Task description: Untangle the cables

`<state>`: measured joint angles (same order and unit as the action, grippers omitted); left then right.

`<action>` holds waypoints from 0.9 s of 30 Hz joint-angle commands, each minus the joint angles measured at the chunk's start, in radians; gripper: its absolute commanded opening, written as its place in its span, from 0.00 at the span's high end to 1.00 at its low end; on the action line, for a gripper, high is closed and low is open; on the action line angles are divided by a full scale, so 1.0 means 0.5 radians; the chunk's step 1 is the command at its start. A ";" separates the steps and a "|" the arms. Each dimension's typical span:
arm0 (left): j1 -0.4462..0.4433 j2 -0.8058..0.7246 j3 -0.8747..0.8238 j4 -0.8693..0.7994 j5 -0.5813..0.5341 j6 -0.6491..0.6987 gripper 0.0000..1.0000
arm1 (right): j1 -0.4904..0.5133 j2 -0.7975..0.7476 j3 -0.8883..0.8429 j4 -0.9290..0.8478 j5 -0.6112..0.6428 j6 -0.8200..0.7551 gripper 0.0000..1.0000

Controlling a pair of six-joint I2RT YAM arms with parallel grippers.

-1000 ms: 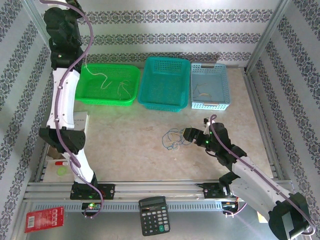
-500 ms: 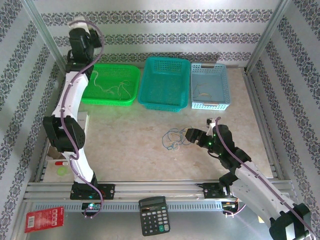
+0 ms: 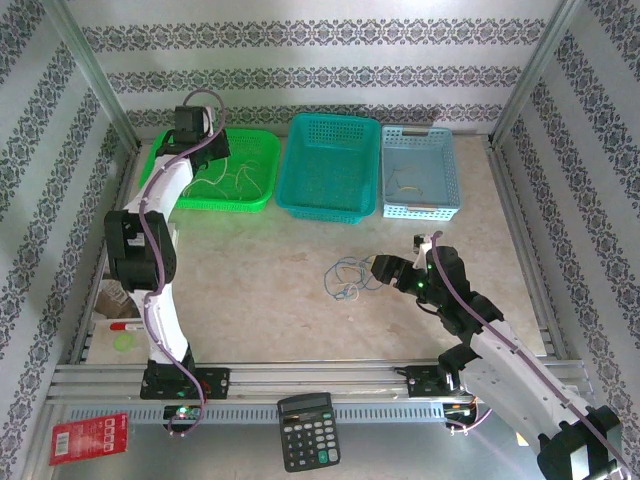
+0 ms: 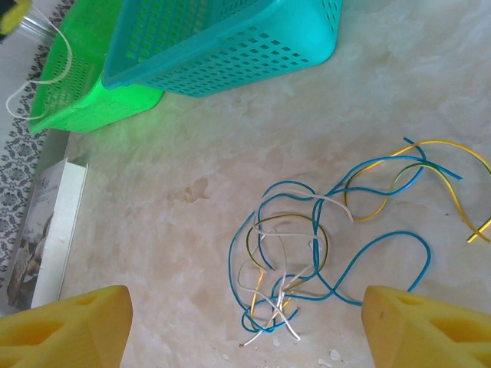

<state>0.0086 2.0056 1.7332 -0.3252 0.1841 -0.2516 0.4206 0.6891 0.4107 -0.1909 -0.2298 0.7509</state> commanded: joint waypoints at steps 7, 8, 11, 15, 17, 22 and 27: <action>0.014 0.113 0.400 -0.460 0.015 0.006 0.24 | -0.019 -0.045 0.053 -0.037 -0.019 -0.041 0.22; 0.015 0.117 0.456 -0.485 0.023 0.008 0.17 | -0.019 -0.046 0.053 -0.039 -0.013 -0.042 0.21; 0.014 0.136 0.625 -0.561 0.052 0.000 0.02 | -0.019 -0.050 0.053 -0.041 -0.013 -0.038 0.21; 0.014 0.133 0.771 -0.617 0.122 -0.040 0.00 | -0.019 -0.048 0.049 -0.041 -0.006 -0.035 0.22; 0.014 0.101 0.777 -0.608 0.184 -0.089 0.00 | -0.019 -0.030 0.050 -0.037 0.000 -0.041 0.22; 0.000 -0.090 0.539 -0.462 0.367 -0.264 0.00 | -0.019 0.064 0.062 -0.057 0.024 -0.098 0.22; -0.026 -0.513 -0.122 -0.045 0.531 -0.510 0.00 | -0.019 0.203 0.072 -0.062 0.036 -0.146 0.25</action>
<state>0.0059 1.8725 1.7844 -0.4881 0.3702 -0.3988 0.4206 0.7670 0.4133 -0.2108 -0.2256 0.7136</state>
